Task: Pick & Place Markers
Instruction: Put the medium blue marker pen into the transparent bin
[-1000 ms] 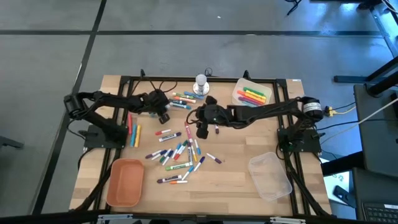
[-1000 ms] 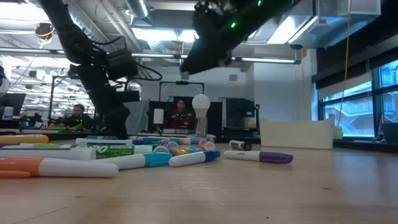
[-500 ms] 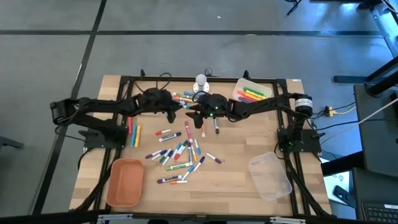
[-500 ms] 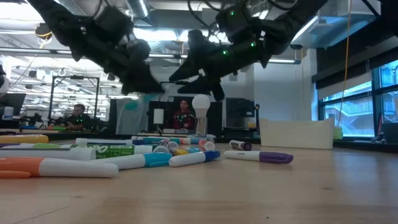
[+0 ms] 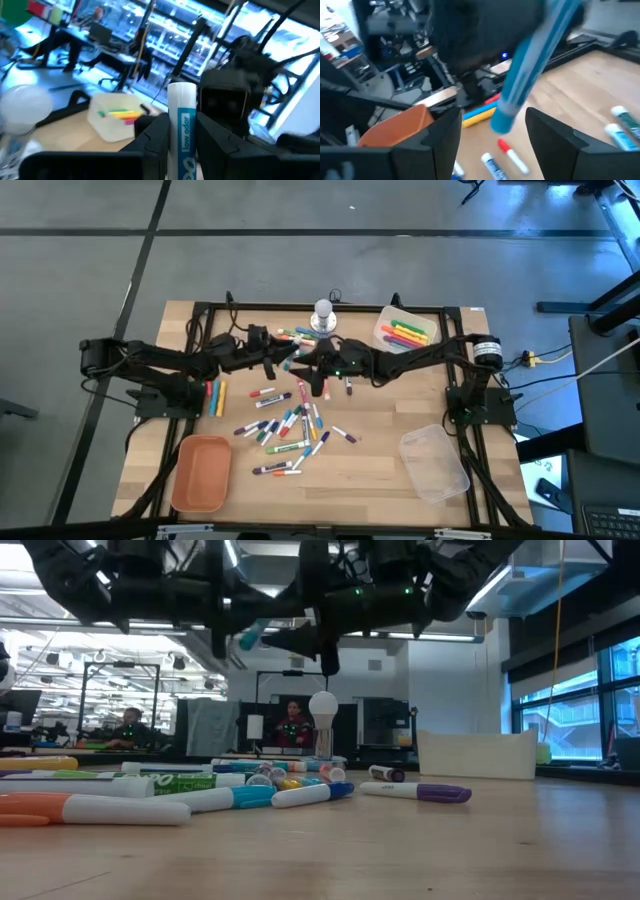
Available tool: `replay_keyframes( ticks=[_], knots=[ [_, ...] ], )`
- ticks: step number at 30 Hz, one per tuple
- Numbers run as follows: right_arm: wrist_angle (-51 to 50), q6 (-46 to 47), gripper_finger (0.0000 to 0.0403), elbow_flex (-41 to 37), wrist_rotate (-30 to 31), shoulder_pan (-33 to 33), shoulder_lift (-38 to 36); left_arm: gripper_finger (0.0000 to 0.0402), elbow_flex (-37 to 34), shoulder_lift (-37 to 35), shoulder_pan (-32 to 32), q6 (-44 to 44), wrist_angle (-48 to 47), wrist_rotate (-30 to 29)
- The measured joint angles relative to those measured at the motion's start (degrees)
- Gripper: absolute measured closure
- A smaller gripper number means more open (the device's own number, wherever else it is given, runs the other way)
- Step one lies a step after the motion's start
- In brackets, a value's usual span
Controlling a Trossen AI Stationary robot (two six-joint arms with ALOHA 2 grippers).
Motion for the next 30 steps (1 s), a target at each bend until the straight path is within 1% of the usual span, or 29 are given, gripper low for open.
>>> replay_keyframes(
  ticks=[3, 6, 8, 11, 15, 18, 21, 25, 30],
  knots=[
    [-0.1, -2.1, 0.0182, 0.0, 0.1, 0.8, 0.0, 0.0331, 0.0, 0.0, -1.7, 1.2, 0.7, 0.3],
    [1.3, -4.4, 0.0182, 0.0, 2.1, 1.5, 0.0, 0.0331, 0.0, 0.0, -3.0, 1.2, 0.7, -0.3],
    [3.1, -4.6, 0.0186, 0.0, 3.2, 1.8, 0.0, 0.0331, 0.0, 0.0, -3.8, 1.3, 1.3, -1.0],
    [3.7, -3.3, 0.0202, 0.0, 3.1, 1.9, 0.0, 0.0329, 0.0, 0.0, -4.7, 2.0, 1.8, -1.1],
    [2.9, -3.2, 0.0244, 0.0, 3.1, 1.8, 0.0, 0.0325, 0.0, 0.0, -5.7, 2.4, 2.0, -1.1],
    [3.0, -4.0, 0.0292, 0.0, 2.9, 1.9, 0.0, 0.0325, 0.0, 0.0, -6.3, 2.6, 1.9, -1.4],
    [3.0, -3.5, 0.0342, 0.0, 1.4, 1.9, 0.0, 0.0325, 0.0, 0.0, -6.8, 3.6, 1.9, -0.9],
    [2.0, -4.0, 0.0344, 0.0, -1.2, 1.8, -0.1, 0.0317, 0.0, 0.0, -7.0, 5.4, 1.5, 0.4],
    [-5.6, -4.2, 0.0344, 0.1, -1.3, 1.8, -1.9, 0.0296, 0.0, 0.0, -7.1, 8.8, -1.1, 0.9]
  ],
)
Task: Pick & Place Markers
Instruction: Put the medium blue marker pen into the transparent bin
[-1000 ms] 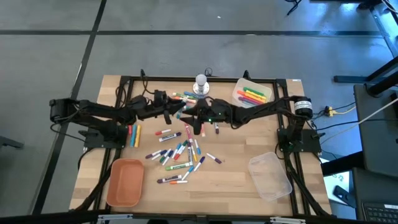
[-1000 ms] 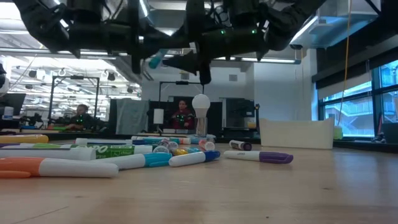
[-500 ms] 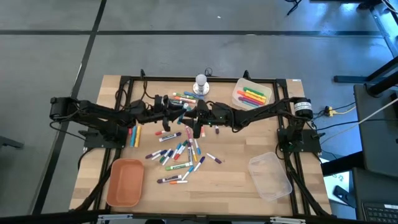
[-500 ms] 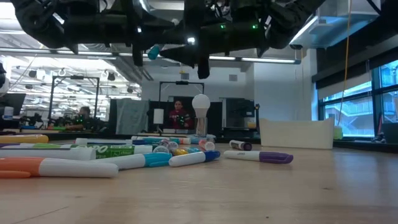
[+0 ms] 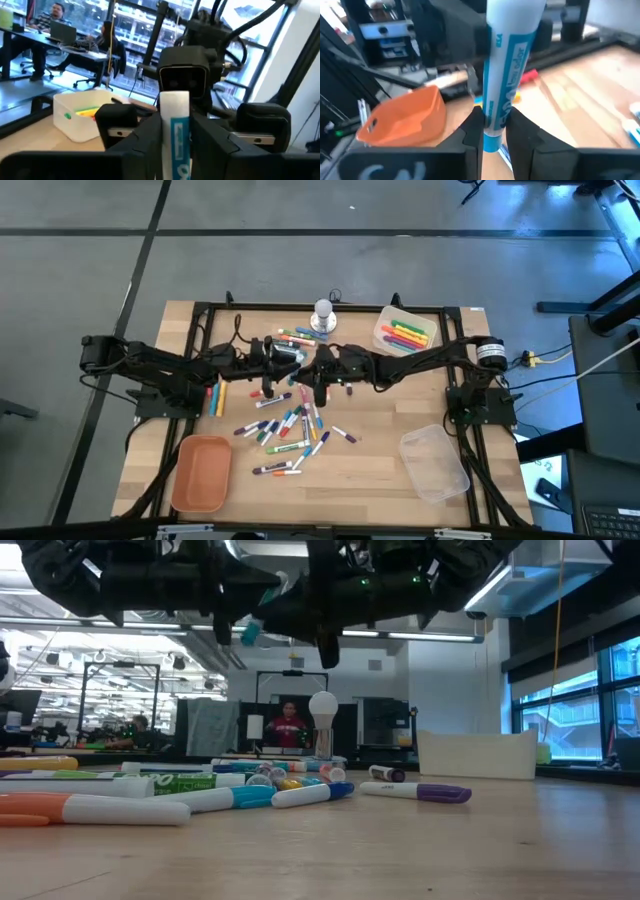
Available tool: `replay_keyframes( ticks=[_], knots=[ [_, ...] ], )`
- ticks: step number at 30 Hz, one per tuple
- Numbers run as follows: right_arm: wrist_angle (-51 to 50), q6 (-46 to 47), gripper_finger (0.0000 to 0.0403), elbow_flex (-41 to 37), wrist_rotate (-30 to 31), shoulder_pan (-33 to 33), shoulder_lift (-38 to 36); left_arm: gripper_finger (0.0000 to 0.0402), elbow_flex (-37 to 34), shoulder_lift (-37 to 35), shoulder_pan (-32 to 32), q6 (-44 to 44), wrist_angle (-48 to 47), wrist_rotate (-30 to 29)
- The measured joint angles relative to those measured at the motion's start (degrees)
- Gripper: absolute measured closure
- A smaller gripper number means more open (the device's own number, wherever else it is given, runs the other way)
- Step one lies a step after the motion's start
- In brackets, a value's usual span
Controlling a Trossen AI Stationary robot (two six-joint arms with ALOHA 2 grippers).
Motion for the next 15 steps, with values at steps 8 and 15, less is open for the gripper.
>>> replay_keyframes(
  ticks=[8, 15],
  knots=[
    [-21.0, 0.2, 0.0344, 0.0, 1.0, 0.0, -6.9, 0.0256, 0.0, 0.0, 0.1, 3.4, -3.6, -0.8],
    [-56.1, 7.4, 0.0344, 0.0, 6.9, 3.6, -21.4, 0.0243, 0.0, 0.0, 0.1, 9.3, -7.0, -4.0]
  ],
)
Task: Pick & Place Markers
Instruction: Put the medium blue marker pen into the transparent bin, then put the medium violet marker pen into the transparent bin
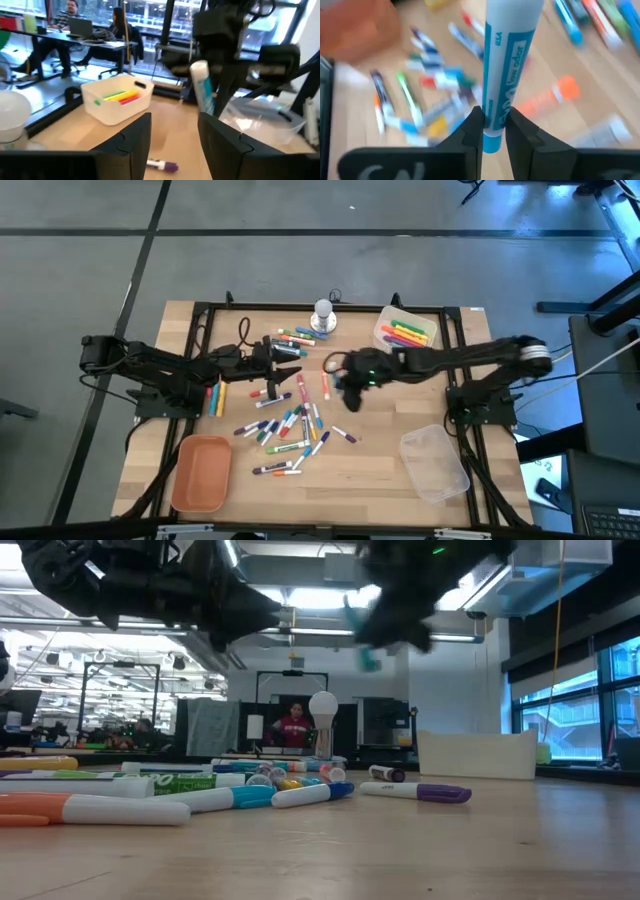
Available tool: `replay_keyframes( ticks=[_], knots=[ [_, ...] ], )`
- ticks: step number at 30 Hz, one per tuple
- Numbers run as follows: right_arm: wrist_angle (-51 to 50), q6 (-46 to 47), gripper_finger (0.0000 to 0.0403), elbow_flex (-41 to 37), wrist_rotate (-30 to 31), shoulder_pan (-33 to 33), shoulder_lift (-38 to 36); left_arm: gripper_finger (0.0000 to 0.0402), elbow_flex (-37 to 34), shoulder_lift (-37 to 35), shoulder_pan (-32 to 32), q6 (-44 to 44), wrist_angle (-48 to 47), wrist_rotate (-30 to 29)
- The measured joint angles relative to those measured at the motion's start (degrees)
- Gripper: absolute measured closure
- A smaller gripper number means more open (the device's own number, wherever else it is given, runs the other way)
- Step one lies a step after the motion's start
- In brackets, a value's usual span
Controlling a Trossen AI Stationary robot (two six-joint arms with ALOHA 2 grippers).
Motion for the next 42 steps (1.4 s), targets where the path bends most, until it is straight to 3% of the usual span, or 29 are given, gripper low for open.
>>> replay_keyframes(
  ticks=[6, 9, 13, 21, 27, 34, 42],
  knots=[
    [-27.1, 18.3, 0.0344, 0.0, -5.7, 5.8, -10.1, 0.0251, 0.0, 0.0, 0.0, 0.8, -2.0, -1.2],
    [-34.8, 29.8, 0.0344, 0.0, -7.7, 10.9, -11.1, 0.0254, 0.0, 0.0, 0.0, 0.8, -2.6, -1.2],
    [-38.3, 40.6, 0.0344, 0.0, -13.2, 19.3, -10.1, 0.0252, 0.0, 0.0, 0.0, 2.5, -6.7, -1.9],
    [-38.0, 61.6, 0.0339, 0.0, -18.3, 36.4, -5.4, 0.0249, 0.0, 0.0, 0.0, 3.8, -13.4, -14.4],
    [-38.7, 64.7, 0.0297, 0.0, -18.9, 40.4, -1.2, 0.0245, 0.0, 0.0, 0.4, 3.3, -18.1, -21.4],
    [-40.6, 64.7, 0.0247, 0.0, -18.9, 40.0, -1.0, 0.0244, 0.0, 0.0, 3.8, 3.3, -27.2, -21.2],
    [-41.3, 59.3, 0.0236, 0.0, -17.2, 35.6, -1.1, 0.0245, 0.0, 0.0, 6.8, 1.3, -28.1, -20.5]
  ],
)
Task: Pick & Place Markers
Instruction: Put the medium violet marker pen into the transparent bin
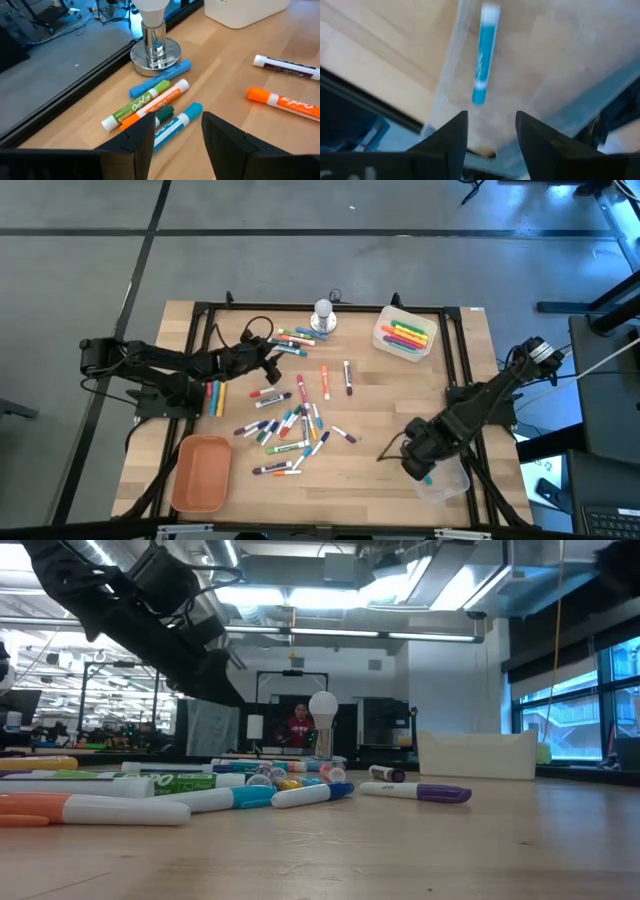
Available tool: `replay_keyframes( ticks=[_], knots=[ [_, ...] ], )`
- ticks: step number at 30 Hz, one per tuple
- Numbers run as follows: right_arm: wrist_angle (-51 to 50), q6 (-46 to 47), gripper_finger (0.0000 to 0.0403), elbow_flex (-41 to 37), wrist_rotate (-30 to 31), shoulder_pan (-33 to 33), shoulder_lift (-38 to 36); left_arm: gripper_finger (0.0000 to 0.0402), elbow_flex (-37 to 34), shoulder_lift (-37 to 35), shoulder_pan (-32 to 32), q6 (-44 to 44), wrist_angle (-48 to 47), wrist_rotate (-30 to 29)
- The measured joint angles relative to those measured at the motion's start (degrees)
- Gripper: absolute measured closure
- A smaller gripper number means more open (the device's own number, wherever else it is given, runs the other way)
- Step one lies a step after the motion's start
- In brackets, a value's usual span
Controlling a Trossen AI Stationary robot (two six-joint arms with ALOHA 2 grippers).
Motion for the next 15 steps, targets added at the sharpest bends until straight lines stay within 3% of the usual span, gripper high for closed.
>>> replay_keyframes(
  ticks=[5, 8, 11, 15],
  knots=[
    [1.0, -9.4, 0.0236, 0.0, 7.8, -7.5, 0.0, 0.0245, 0.0, 0.0, 0.0, -0.1, -0.3, -0.6],
    [3.8, -18.3, 0.0236, 0.0, 17.3, -12.9, 0.0, 0.0245, 0.0, 0.0, 0.0, -1.1, 0.1, -6.0],
    [8.5, -24.3, 0.0235, 0.0, 26.8, -18.1, 0.0, 0.0245, 0.0, 0.0, 0.0, -2.1, 0.1, -10.6],
    [18.8, -33.4, 0.0235, 0.0, 33.5, -27.1, 0.9, 0.0245, 0.0, 0.0, 0.0, -1.4, 0.1, -10.3]
  ],
)
